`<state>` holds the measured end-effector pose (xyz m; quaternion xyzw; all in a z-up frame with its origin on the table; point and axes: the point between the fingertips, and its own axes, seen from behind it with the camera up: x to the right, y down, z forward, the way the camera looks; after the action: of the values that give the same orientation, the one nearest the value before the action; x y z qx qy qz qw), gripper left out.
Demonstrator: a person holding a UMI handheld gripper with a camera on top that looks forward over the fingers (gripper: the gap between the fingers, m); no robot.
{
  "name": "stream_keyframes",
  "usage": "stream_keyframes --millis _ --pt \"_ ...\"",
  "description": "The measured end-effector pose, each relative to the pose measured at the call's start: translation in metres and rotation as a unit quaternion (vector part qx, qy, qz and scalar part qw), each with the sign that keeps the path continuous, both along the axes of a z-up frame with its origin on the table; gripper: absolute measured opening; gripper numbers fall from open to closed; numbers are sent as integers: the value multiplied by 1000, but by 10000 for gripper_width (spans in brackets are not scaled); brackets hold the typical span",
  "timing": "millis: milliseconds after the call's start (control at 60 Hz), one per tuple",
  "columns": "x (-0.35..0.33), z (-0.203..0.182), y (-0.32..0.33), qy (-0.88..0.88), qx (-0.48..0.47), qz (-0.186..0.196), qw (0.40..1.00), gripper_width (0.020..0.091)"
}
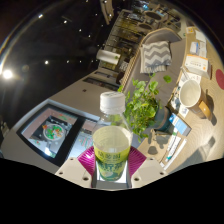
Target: Pour water
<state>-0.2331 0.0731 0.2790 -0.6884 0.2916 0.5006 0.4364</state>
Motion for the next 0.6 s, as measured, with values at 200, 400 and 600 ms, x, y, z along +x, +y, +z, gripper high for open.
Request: stream_keyframes --millis 200,400,600 --pt "55 -17 55 225 -60 -22 972 390" --pt "80 -58 79 369 -120 -46 921 388" --pt "80 -82 80 363 -150 -40 919 386"
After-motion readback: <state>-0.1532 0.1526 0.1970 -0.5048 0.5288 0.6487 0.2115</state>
